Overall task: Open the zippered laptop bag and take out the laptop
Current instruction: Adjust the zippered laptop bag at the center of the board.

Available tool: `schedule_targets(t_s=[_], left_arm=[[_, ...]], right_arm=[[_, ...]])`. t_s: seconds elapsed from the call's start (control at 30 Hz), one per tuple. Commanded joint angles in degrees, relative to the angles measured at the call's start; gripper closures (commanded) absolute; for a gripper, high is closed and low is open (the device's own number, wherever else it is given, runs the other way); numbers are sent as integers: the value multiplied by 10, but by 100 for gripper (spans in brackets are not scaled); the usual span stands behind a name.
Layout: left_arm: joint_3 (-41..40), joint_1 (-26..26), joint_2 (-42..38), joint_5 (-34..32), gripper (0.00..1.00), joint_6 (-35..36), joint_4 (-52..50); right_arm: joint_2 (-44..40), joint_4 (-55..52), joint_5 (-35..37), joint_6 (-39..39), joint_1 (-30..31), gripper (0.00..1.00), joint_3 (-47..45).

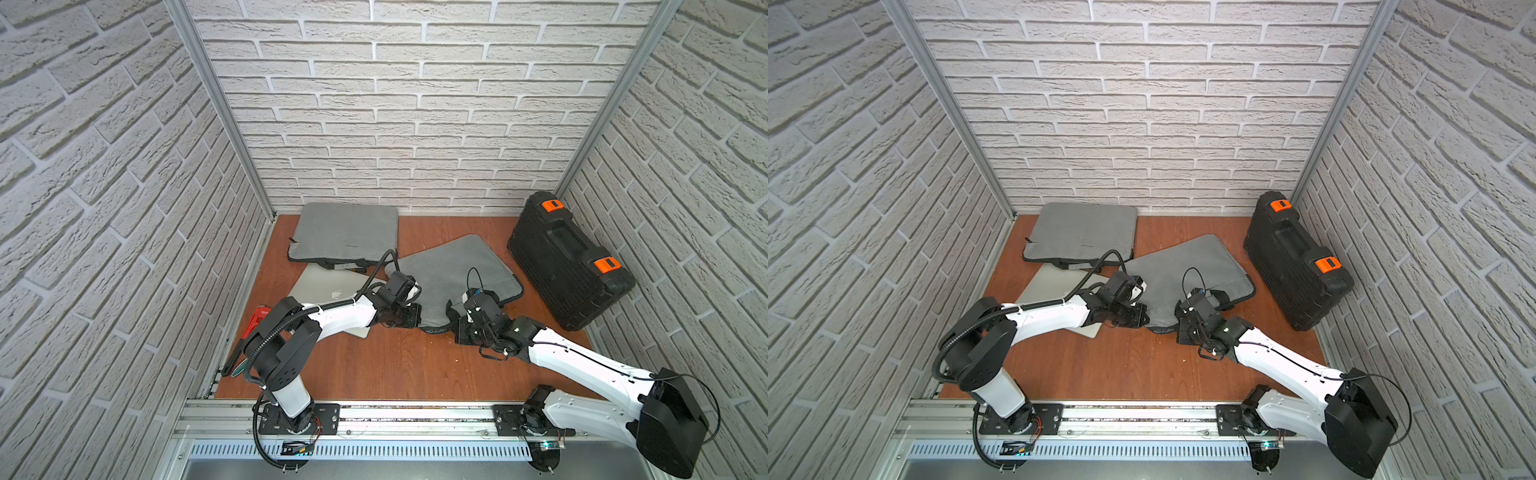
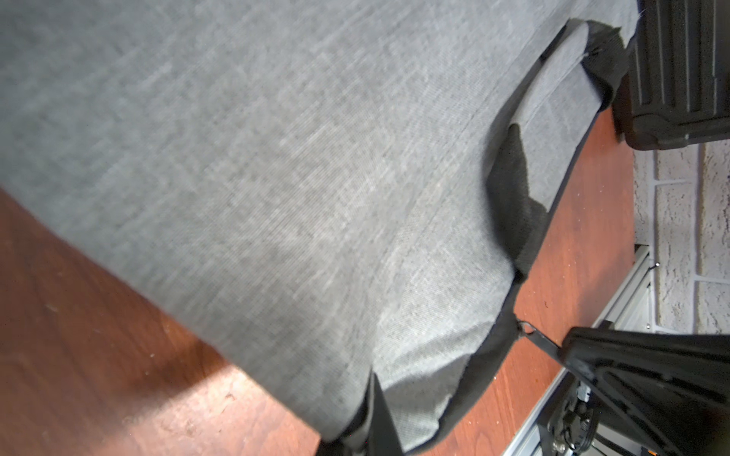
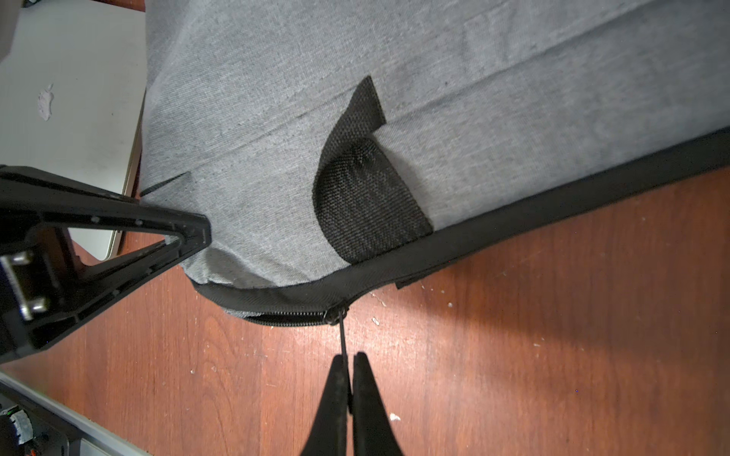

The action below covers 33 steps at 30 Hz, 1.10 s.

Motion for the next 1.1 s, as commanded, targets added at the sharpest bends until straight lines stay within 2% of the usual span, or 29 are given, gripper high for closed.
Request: schedule_targets(t_s=[0.0, 0.3, 0.57, 0.63, 0.7, 0.8, 0.83, 0.93, 1.07], left_arm=[[-9, 56, 10, -143, 100, 13, -66], [19, 59, 48, -118, 100, 13, -39], [16, 58, 52, -107, 100, 12, -31], [15, 57, 49, -105, 100, 13, -30], [14, 54, 46, -104, 99, 12, -30], [9, 50, 37, -102, 66, 5, -26], [5, 49, 31, -101, 59, 2, -24], [-5, 45, 11, -105, 43, -12, -24], [-23, 37, -24, -125, 33, -36, -25]], right_arm=[[-4, -187, 111, 4, -23, 95, -26], [14, -121, 18, -16, -8, 94, -58], [34, -72, -6, -17, 6, 94, -64], [32, -58, -12, -25, 12, 90, -52], [32, -42, -15, -38, 17, 81, -42], [39, -11, -19, -57, 25, 74, -32], [44, 2, -20, -63, 28, 72, -30], [63, 40, -16, -82, 41, 65, -23], [102, 75, 5, -105, 66, 56, -3]])
